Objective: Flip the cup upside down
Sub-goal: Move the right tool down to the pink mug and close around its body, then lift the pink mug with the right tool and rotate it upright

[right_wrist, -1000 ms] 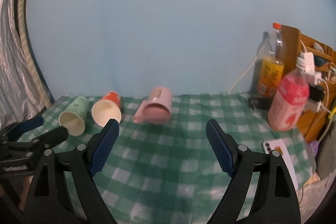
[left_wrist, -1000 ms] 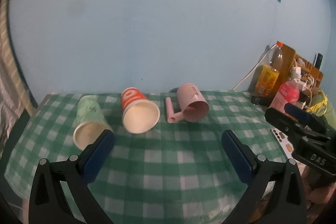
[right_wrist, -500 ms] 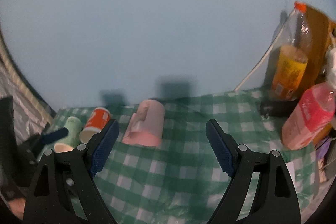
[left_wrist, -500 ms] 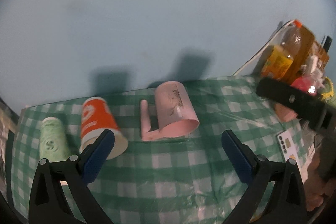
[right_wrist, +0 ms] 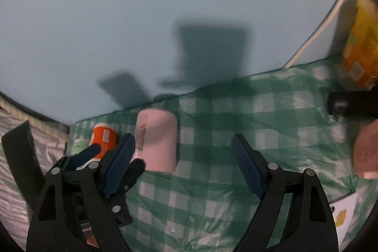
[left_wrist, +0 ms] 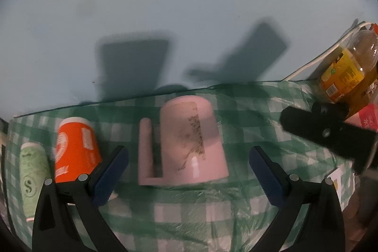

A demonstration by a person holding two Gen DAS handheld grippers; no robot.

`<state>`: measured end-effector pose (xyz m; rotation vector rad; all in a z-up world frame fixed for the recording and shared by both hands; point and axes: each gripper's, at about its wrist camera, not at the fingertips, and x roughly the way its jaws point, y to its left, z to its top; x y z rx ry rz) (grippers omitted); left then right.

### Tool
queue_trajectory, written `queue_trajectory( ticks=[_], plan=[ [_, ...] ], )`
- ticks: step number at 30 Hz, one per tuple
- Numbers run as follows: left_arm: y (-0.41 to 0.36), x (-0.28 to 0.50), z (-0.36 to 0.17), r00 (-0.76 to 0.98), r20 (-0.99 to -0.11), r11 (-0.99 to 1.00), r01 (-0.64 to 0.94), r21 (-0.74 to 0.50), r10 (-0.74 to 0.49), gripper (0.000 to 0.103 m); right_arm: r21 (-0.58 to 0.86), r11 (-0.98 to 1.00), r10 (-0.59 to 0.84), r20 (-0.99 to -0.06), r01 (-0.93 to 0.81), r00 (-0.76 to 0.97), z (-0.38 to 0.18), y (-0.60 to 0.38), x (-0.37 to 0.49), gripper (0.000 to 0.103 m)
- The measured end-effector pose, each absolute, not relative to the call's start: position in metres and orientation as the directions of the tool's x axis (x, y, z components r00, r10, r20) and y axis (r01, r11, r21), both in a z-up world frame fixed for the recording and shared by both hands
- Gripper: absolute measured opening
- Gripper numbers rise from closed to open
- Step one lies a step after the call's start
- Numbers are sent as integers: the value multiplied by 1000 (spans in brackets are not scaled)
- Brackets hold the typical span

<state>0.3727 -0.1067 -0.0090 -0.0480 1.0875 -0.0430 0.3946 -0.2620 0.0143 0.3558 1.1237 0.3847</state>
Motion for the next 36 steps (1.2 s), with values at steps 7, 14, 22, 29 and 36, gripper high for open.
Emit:
queue_trajectory(
  ticks=[7, 14, 22, 29, 36],
  plan=[
    [-109, 397, -32, 408, -912, 999, -12, -45, -37, 102, 477, 875, 476, -813, -86, 334, -7, -260, 407, 84],
    [-103, 416, -54, 341, -938, 996, -33, -85, -69, 88, 456, 889, 446, -832, -50, 329, -20, -263, 408, 84],
    [-104, 428, -65, 314, -945, 995, -18, -102, -92, 74, 450, 892, 437, -840, -38, 323, -30, -265, 410, 84],
    [-102, 420, -56, 325, -936, 990, 31, -136, -139, 74, 456, 889, 443, -828, -45, 343, -27, -266, 405, 84],
    [-105, 376, -20, 348, -922, 984, 112, -137, -168, 74, 473, 877, 470, -803, -87, 368, -7, -268, 384, 84]
  ],
)
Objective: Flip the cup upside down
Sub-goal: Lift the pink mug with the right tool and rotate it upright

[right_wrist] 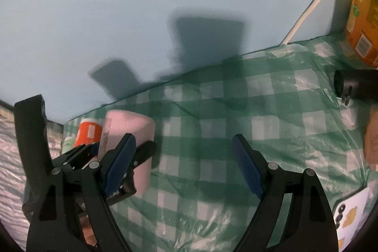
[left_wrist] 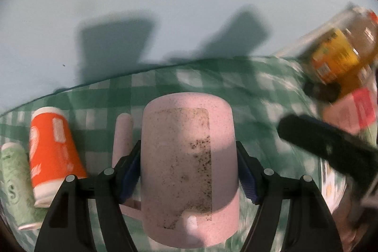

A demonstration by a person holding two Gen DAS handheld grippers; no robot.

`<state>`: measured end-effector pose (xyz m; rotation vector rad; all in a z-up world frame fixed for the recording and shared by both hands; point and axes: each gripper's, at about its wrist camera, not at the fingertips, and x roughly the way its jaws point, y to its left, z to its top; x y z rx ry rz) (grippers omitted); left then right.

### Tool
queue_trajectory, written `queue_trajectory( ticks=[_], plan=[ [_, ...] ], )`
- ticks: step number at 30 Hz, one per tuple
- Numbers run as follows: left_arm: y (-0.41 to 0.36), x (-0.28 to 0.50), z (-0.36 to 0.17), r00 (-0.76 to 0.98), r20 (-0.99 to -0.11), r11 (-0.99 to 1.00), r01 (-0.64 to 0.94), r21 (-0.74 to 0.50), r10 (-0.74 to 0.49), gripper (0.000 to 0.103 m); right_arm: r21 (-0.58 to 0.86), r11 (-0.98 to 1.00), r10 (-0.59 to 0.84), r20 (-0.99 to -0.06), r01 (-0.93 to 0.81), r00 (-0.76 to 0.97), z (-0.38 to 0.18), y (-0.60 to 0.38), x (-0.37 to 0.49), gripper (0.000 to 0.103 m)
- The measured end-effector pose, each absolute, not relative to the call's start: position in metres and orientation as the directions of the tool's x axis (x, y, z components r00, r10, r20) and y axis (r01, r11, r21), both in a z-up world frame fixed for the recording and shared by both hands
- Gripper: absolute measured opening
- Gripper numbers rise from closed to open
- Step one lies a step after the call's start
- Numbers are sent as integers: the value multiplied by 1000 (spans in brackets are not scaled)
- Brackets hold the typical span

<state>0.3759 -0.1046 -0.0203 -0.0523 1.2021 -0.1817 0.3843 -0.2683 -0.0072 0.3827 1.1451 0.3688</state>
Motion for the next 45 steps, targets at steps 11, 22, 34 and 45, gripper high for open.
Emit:
queue_trajectory(
  ticks=[11, 22, 34, 45],
  plan=[
    [-104, 280, -9, 363, -910, 972, 189, -140, -202, 74, 497, 849, 527, -776, -179, 347, 12, -256, 315, 84],
    [-74, 228, -37, 349, -915, 977, 138, -165, -204, 74, 508, 828, 558, -782, -237, 276, -16, -226, 259, 84],
    [-64, 219, -59, 329, -924, 980, 113, -165, -193, 74, 508, 824, 561, -795, -251, 232, -35, -203, 245, 84],
    [-63, 217, -52, 321, -931, 984, 102, -148, -173, 81, 517, 823, 564, -795, -237, 223, -40, -205, 247, 84]
  ],
)
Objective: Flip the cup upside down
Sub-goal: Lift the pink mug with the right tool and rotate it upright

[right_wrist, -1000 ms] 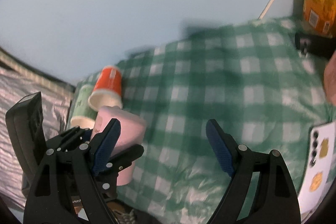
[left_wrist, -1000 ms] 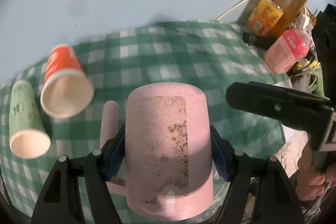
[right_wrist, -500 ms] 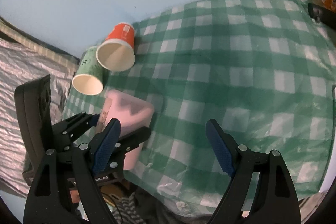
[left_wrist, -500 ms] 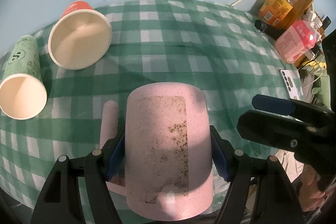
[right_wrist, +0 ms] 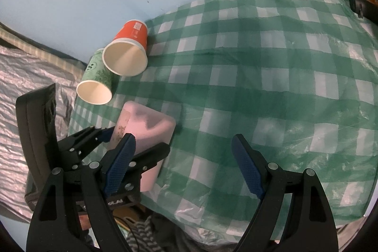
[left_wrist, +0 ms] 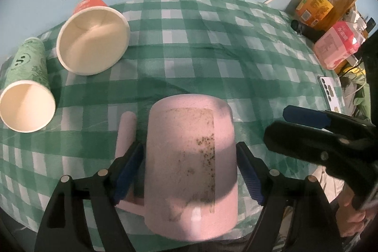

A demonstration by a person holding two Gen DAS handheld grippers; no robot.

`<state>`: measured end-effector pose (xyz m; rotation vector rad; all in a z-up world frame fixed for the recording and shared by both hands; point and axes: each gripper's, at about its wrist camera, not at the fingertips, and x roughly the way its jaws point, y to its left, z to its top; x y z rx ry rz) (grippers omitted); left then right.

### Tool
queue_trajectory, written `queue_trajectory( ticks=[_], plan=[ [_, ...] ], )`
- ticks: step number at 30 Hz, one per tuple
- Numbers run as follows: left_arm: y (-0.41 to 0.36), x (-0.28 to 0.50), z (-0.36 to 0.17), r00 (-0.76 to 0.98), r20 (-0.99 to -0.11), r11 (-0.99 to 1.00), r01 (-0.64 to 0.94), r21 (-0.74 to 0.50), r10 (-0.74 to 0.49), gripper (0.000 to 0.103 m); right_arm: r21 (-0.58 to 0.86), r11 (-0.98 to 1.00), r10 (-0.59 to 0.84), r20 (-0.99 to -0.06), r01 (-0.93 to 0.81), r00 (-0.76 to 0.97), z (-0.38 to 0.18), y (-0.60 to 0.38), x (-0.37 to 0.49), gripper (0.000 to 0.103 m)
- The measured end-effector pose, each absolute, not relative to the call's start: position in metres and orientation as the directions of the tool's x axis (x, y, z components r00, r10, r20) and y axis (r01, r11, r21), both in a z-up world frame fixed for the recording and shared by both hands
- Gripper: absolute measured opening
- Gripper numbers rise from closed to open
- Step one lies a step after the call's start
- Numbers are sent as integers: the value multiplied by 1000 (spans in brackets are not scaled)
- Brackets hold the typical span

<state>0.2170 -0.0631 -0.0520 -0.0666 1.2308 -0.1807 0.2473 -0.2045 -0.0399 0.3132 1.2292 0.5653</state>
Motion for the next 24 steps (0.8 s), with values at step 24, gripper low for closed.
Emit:
queue_trajectory(
  ticks=[24],
  plan=[
    [12, 148, -5, 538, -832, 990, 50, -129, -136, 91, 490, 827, 554, -795, -276, 247, -14, -171, 222, 84]
  ],
)
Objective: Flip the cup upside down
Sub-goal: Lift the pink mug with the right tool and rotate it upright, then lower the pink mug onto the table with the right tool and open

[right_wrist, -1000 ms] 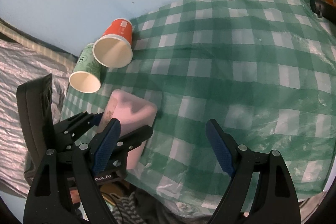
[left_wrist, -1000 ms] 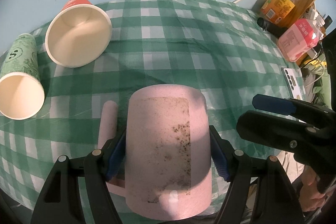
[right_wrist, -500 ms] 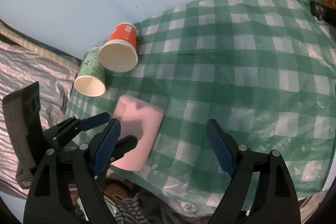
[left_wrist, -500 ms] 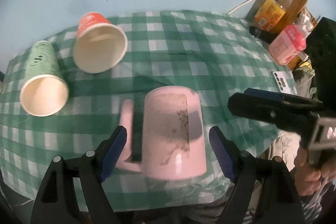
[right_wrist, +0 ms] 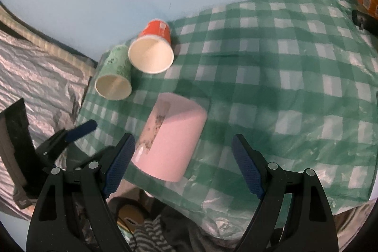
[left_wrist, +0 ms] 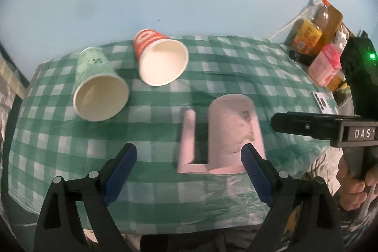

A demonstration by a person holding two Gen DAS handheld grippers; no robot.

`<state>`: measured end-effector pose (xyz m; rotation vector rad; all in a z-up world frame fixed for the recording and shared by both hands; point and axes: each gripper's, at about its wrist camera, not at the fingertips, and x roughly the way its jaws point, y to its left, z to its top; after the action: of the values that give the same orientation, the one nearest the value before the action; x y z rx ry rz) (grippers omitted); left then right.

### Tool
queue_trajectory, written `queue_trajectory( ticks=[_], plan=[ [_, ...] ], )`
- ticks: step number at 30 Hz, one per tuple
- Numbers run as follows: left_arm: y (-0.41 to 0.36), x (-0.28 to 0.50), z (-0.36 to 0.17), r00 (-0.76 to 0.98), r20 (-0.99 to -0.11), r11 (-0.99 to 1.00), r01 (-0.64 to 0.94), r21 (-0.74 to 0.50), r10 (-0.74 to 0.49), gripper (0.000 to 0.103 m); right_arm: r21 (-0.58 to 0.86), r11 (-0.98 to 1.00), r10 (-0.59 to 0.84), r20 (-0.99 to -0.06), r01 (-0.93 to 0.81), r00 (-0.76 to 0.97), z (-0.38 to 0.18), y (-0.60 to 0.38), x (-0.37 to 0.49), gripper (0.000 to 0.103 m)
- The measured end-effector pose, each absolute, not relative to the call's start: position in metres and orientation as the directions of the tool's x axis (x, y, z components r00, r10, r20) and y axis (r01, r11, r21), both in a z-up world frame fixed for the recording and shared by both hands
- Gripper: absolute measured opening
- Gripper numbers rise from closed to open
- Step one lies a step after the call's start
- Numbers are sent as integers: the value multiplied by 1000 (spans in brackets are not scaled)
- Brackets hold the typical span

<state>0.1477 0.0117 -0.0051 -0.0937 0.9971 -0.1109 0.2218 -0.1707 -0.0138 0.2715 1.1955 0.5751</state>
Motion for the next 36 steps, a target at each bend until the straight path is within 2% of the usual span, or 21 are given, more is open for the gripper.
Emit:
queue_trajectory(
  ticks=[13, 17, 24, 33, 36],
  plan=[
    [35, 149, -17, 557, -820, 988, 3, -156, -131, 91, 442, 865, 487, -853, -237, 187, -30, -131, 238, 84],
    [40, 149, -19, 548, -813, 974, 8, -228, -195, 91, 411, 889, 447, -876, -201, 184, -38, -123, 249, 84],
    [39, 149, -22, 546, -812, 972, 15, -234, -204, 91, 386, 911, 405, -904, -147, 137, -59, -111, 262, 84],
    [46, 149, -28, 543, -813, 969, 4, -249, -211, 91, 347, 924, 368, -921, -162, 125, -68, -101, 264, 84],
    [49, 149, -29, 547, -810, 967, -3, -254, -212, 91, 356, 918, 379, -917, -173, 125, -69, -101, 264, 81]
  ],
)
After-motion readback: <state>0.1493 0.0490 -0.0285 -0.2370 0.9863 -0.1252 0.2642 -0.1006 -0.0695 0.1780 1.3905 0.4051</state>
